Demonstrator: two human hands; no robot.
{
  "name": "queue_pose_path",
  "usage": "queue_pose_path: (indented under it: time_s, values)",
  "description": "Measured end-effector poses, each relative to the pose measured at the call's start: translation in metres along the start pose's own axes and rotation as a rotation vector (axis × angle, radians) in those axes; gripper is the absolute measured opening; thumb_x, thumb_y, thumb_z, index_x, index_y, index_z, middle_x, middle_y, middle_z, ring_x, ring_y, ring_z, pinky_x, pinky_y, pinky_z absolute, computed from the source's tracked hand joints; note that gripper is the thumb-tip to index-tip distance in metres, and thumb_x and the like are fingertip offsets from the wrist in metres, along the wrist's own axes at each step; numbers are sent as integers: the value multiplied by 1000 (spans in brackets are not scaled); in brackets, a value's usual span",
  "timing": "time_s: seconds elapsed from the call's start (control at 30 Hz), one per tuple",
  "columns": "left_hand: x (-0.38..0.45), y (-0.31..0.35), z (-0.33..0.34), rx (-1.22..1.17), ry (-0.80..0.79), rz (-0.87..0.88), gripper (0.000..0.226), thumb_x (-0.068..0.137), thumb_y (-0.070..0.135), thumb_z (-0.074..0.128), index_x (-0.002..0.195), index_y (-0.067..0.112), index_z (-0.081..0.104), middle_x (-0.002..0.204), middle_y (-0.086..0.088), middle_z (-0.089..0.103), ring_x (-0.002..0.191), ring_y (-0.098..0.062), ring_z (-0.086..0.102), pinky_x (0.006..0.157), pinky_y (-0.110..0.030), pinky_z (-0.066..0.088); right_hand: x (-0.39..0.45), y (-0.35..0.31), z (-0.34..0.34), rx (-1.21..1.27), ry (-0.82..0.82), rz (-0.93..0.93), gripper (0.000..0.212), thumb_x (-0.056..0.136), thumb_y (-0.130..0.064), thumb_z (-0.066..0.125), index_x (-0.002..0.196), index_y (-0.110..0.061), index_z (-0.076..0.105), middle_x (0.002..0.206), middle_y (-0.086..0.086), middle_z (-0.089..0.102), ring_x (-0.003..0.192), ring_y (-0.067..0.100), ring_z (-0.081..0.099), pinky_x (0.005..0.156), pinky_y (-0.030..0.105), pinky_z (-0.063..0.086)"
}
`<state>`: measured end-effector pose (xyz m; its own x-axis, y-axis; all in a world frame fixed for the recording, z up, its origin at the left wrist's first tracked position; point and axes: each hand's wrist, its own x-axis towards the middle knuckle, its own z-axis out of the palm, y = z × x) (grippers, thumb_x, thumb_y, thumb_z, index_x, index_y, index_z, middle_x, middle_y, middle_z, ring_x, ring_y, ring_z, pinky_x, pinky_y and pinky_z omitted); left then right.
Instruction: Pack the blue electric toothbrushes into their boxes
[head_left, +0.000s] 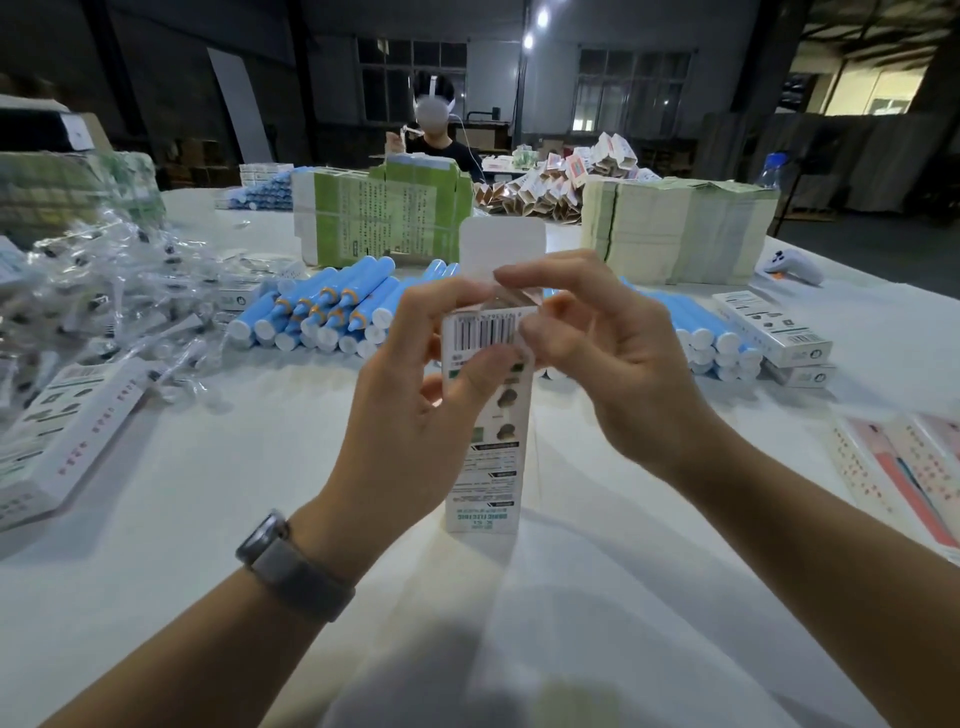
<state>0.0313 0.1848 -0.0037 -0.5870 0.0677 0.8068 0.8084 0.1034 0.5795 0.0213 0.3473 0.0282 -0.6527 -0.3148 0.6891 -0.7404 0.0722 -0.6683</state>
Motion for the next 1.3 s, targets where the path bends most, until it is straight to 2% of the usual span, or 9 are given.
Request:
queue_pose_path:
  time_s: [0.17, 0.37, 0.5, 0.63, 0.77, 0.93, 1.03, 1.17, 1.3]
  values:
    - [-2, -2, -1, 75, -33, 28, 21, 101, 34, 45, 120, 42, 45, 106, 26, 60, 91, -10, 64, 70, -22, 55, 2, 0, 0, 26, -7, 6, 19, 95, -16, 55, 108, -23, 66, 105, 6, 65, 94, 22, 66, 78, 33, 55]
    - [-3, -5, -4, 73, -53, -2, 24, 102, 35, 39, 123, 41, 49, 110, 17, 61, 92, -22, 63, 75, -32, 55, 3, -1, -3, 83, -27, 32, 19, 96, -11, 51, 101, -18, 67, 98, -1, 69, 94, 21, 65, 79, 39, 57]
    - [-5, -6, -3, 21, -41, -82, 29, 97, 45, 47, 121, 60, 49, 115, -15, 59, 96, -33, 61, 75, -36, 58, 3, 0, -1, 83, -31, 16, 18, 96, -9, 48, 94, -15, 65, 92, 0, 64, 90, 21, 62, 77, 34, 55]
    - [-4, -8, -5, 7, -57, -55, 26, 97, 43, 48, 115, 61, 50, 111, -5, 62, 92, -23, 61, 72, -19, 52, 3, -1, -1, 89, -23, -13, 22, 97, -9, 50, 115, -20, 58, 104, 1, 68, 94, 23, 66, 77, 36, 56]
    - [-4, -9, -7, 9, -64, -62, 25, 97, 43, 49, 114, 61, 51, 109, 7, 64, 92, -17, 62, 71, -16, 52, 6, -4, -2, 85, 1, -30, 43, 96, -8, 54, 134, -23, 42, 122, 9, 65, 105, 27, 66, 84, 38, 57]
    - [-7, -7, -5, -2, -73, -76, 26, 96, 44, 48, 115, 62, 49, 116, -9, 62, 98, -32, 61, 77, -30, 57, 8, -7, -1, 219, -7, 24, 61, 91, 1, 52, 143, -26, 34, 119, 9, 64, 108, 22, 66, 86, 35, 56]
    - [-6, -3, -7, -12, -65, -110, 25, 93, 46, 50, 114, 60, 47, 113, -18, 59, 96, -39, 58, 76, -37, 58, 12, -11, -1, 245, -1, 25, 39, 86, 5, 52, 119, -17, 56, 110, 8, 63, 96, 18, 64, 81, 33, 55]
    - [-4, 0, -4, -124, -1, -143, 33, 91, 40, 56, 114, 45, 33, 109, -29, 56, 95, -52, 57, 79, -66, 51, 13, -10, 4, 158, 34, 6, 20, 77, 2, 59, 84, -17, 62, 98, 4, 67, 94, 21, 62, 79, 34, 53]
    - [-3, -3, -4, -95, -46, -99, 30, 97, 35, 50, 122, 42, 36, 113, -22, 60, 99, -42, 62, 85, -64, 50, 13, -10, 10, 107, 59, -28, 9, 75, -19, 70, 74, -19, 61, 94, 0, 68, 88, 10, 62, 75, 26, 50]
